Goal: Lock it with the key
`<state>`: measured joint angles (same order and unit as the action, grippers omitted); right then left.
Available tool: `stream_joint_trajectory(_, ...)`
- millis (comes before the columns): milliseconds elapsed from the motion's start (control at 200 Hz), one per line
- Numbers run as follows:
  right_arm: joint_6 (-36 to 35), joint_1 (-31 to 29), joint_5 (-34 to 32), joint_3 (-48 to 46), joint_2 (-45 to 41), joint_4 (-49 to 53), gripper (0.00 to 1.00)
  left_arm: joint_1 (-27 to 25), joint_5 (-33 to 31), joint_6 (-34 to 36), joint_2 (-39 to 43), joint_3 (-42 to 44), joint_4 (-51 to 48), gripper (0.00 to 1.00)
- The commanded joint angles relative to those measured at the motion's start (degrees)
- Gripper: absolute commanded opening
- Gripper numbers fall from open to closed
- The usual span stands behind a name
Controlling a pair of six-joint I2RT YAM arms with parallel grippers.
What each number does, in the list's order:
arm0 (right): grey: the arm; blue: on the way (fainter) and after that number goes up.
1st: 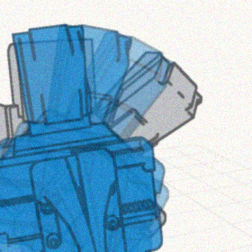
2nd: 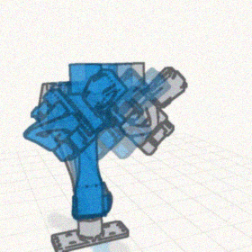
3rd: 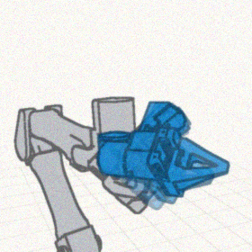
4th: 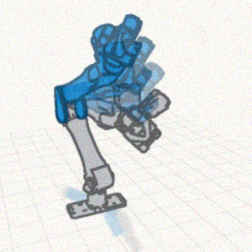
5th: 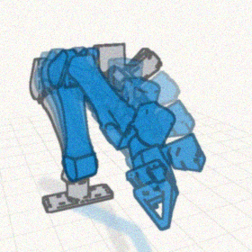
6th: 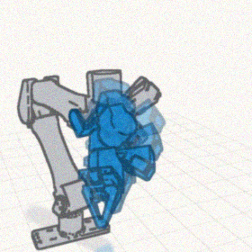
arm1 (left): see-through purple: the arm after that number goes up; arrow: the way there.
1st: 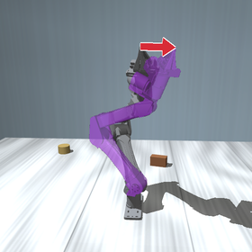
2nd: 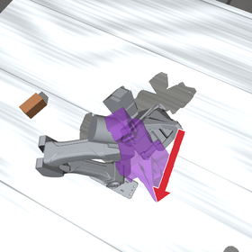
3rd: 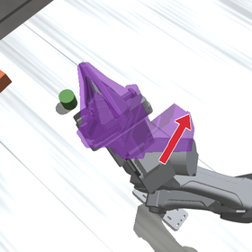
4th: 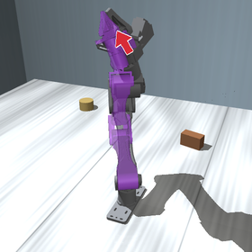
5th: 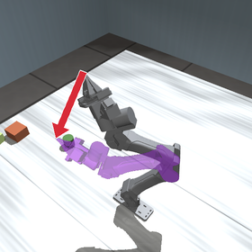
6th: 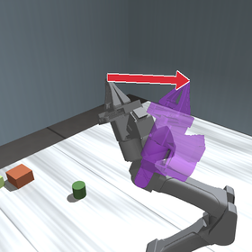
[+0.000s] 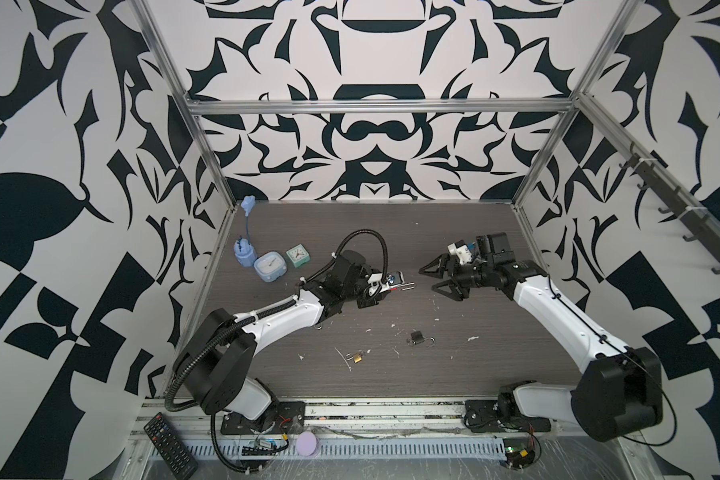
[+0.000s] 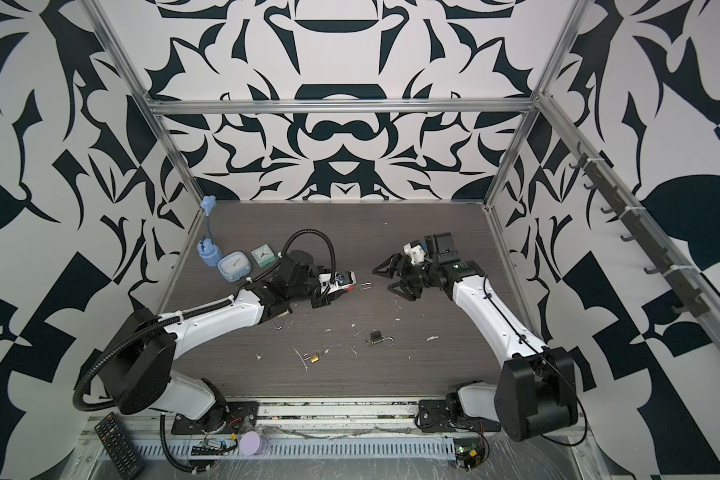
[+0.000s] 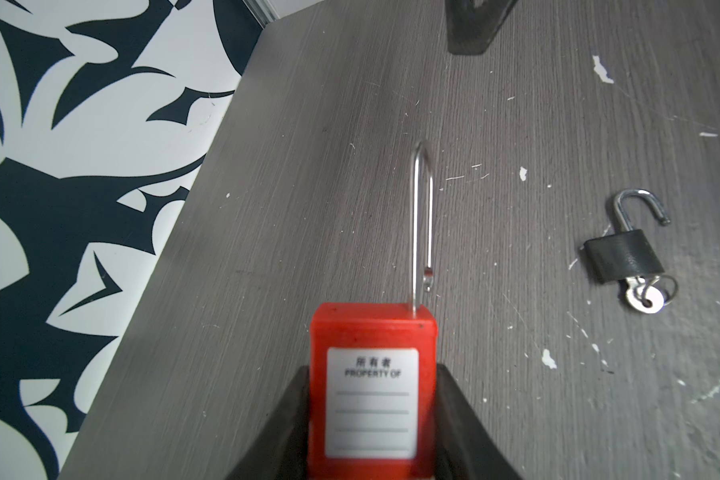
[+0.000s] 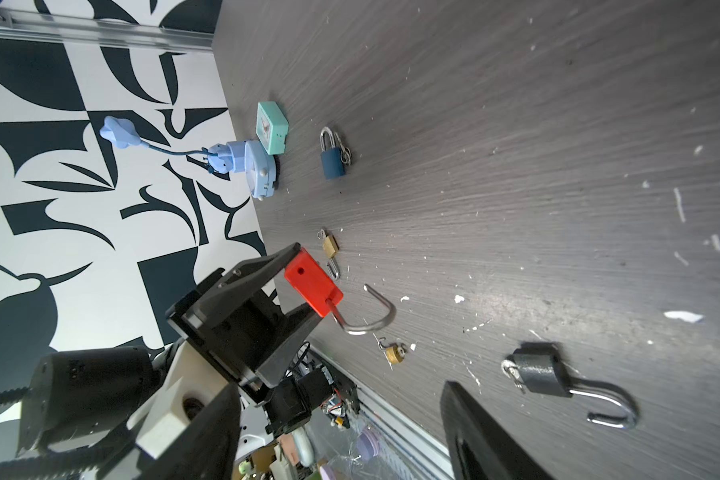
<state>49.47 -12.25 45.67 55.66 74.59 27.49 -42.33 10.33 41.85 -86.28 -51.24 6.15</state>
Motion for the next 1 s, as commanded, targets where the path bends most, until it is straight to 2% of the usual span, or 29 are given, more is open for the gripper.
stream_joint_trajectory(0, 3.26, -0.97, 2.52, -0.51, 0.26, -2.96, 0.75, 0.3, 1.27, 3.69, -0.31, -1.71, 0.89, 0.0)
stream_joint_trajectory(145, 4.26, -3.26, 2.14, -1.08, 2.06, -4.9, 0.7, 0.29, 2.06, 3.29, -0.31, -1.67, 1.23, 0.0)
stream_joint_trajectory(525, 4.58, -4.54, 1.7, -0.29, 5.48, -8.53, 0.37, 0.14, 2.42, 3.29, -0.03, -1.53, 0.53, 0.0)
stream_joint_trajectory(790, 3.73, -4.69, 1.89, 0.18, 7.29, -10.03, 0.22, -0.56, 2.77, 2.64, -0.31, -1.39, 0.27, 0.0)
stream_joint_trajectory(870, 2.89, -4.86, 1.95, 0.76, 7.68, -10.01, 0.15, -0.73, 3.2, 2.13, -0.52, -1.4, 0.26, 0.0)
stream_joint_trajectory(960, 0.54, -5.1, 2.5, 1.58, 8.25, -10.33, 0.0, -0.83, 3.79, 1.1, -0.84, -1.5, 0.24, 0.0)
stream_joint_trajectory(995, -0.89, -5.3, 2.68, 1.89, 8.32, -10.31, 0.0, -0.83, 3.95, 0.6, -0.97, -1.58, 0.26, 0.0)
